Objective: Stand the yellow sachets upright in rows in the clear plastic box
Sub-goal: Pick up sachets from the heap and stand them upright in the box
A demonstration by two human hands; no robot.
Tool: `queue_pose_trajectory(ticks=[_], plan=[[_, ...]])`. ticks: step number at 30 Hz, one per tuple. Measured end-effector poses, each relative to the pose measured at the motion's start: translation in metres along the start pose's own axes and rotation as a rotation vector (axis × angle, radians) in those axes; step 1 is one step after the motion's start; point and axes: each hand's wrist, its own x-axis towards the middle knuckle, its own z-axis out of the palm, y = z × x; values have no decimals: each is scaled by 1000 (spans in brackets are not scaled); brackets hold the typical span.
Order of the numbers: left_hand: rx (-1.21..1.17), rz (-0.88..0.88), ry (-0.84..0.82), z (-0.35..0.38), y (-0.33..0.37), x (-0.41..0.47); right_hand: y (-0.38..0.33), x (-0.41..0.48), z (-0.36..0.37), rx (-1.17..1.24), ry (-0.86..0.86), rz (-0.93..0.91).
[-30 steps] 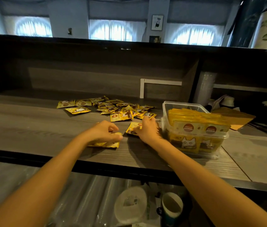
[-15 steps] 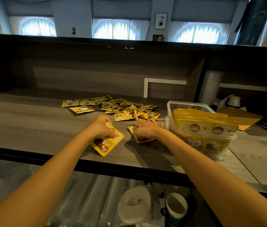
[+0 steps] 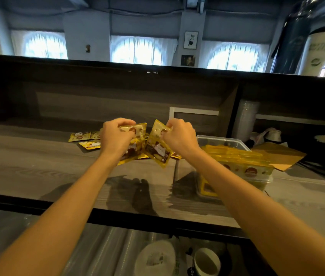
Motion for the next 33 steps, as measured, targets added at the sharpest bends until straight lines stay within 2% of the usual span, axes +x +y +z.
queue_pose_trajectory(ticks=[5, 10, 17, 20, 24, 29, 33], plan=[[-90, 110, -30, 24, 30, 4, 6, 7, -49, -1, 210, -117], [-196, 218, -104, 63, 61, 8, 41, 13, -93, -5, 350, -44], [-237, 308, -200, 136, 88, 8, 107, 19, -124, -3, 326, 60], [-204, 333, -267, 160, 83, 8, 129, 21, -125, 0, 256, 95], [-122, 331, -385, 179, 67, 12, 150, 22, -121, 27, 51, 105], [9, 234, -762, 185, 53, 22, 161, 28, -114, -161, -252, 98], [164, 237, -928, 186, 54, 29, 158, 32, -108, -238, -442, 113]])
